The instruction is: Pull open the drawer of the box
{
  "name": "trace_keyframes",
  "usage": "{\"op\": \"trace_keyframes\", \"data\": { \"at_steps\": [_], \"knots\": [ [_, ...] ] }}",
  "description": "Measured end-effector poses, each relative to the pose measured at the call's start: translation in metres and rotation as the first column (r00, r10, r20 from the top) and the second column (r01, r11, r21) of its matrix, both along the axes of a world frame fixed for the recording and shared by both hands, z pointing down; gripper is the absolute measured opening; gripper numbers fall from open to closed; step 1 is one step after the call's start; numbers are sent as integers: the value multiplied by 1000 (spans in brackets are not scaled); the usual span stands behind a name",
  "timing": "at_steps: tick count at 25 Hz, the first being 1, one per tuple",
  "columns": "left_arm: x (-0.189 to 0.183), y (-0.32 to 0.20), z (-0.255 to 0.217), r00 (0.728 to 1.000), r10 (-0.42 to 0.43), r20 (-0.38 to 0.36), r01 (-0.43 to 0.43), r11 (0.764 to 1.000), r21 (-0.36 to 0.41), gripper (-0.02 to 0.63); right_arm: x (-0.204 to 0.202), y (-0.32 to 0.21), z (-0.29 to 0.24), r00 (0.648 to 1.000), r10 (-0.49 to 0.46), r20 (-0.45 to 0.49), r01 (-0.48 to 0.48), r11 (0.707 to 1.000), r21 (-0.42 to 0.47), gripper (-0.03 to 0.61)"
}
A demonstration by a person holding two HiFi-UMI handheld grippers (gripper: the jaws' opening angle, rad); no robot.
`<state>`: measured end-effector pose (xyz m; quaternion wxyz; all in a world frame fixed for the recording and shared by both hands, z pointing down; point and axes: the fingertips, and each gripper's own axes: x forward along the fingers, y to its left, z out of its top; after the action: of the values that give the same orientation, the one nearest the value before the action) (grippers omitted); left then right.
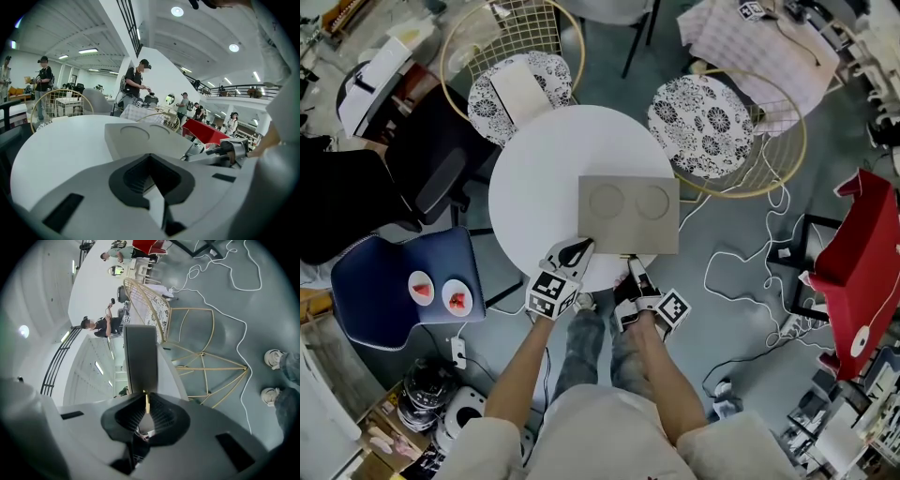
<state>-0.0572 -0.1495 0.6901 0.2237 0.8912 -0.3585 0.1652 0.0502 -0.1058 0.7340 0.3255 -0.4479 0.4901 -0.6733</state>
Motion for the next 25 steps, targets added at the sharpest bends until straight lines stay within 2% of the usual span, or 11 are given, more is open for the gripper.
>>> {"op": "trace_keyframes", "data": {
  "at_steps": [7, 19, 25],
  "knots": [
    [-3, 0, 1, 1000, -17, 0, 17, 1000, 2, 11, -4, 6, -4, 1000, -4, 12, 4, 1000, -8, 35],
    [-1, -4, 0, 1000, -31, -3, 31, 999, -20, 11, -6, 83, -4, 999, -17, 41, 19, 998, -57, 35],
    [-1, -7, 1, 1000, -27, -1, 27, 999, -20, 11, -6, 98, -1, 999, -21, 38, 23, 998, -64, 35]
  ]
}}
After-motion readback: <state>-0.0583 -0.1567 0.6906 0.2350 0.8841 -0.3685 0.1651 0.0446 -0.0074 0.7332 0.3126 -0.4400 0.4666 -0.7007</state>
